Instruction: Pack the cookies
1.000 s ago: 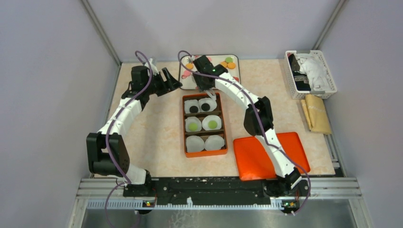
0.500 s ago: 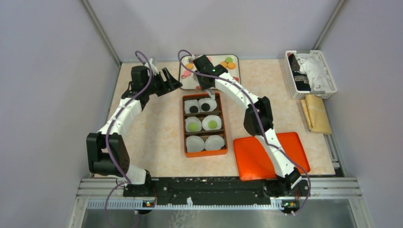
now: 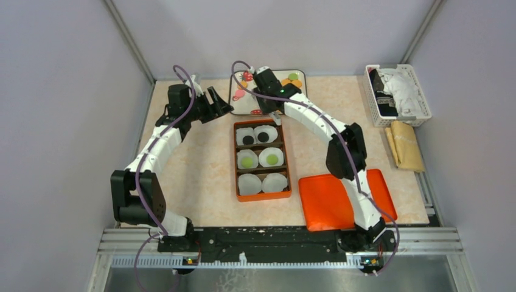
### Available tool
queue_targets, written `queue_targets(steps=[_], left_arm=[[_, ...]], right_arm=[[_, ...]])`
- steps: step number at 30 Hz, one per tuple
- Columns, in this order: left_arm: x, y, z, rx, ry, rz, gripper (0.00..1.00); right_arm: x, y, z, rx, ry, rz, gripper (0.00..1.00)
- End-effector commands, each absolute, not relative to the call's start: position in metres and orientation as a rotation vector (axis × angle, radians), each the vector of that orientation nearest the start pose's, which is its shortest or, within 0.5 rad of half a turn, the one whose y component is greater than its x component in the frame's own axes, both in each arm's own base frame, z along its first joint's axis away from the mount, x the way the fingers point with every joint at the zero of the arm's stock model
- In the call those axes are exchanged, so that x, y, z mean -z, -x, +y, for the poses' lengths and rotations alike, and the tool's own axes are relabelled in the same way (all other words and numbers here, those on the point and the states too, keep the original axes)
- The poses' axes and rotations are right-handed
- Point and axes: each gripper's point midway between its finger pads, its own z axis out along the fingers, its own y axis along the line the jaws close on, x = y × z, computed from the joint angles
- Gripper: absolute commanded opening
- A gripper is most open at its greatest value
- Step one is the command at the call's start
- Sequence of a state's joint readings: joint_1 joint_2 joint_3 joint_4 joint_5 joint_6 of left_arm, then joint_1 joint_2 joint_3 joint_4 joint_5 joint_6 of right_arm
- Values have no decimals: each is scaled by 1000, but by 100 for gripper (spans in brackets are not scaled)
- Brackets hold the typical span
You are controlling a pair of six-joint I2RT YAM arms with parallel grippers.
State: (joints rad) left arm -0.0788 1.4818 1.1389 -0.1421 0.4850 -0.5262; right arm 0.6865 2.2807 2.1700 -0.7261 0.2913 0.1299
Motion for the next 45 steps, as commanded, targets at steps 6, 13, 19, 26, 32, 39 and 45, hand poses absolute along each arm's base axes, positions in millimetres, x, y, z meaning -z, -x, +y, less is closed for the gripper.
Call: queue_targets(steps=[6, 13, 19, 26, 32, 39, 45], left_arm=[[-229, -419, -136, 897, 135, 2056, 79], [-229, -420, -135, 889, 140, 2057, 78], [-231, -419, -135, 890, 142, 2056, 78], [-233, -417, -135, 891, 145, 2054, 78], [-238, -414, -136, 898, 143, 2046, 78], [-244, -409, -135, 896, 138, 2034, 78], [-244, -406, -135, 893, 137, 2031, 78]], right_arm=[[-269, -445, 332, -158, 462, 2041, 5], [-272, -358, 328, -198, 587, 2058, 4], [-257, -265, 315, -314, 720, 2125, 4], [-229, -195, 307, -429, 837, 2214, 3], [-202, -149, 315, -463, 934, 2270, 3], [-179, -127, 318, -454, 969, 2325, 4], [-164, -128, 315, -403, 971, 2348, 7]])
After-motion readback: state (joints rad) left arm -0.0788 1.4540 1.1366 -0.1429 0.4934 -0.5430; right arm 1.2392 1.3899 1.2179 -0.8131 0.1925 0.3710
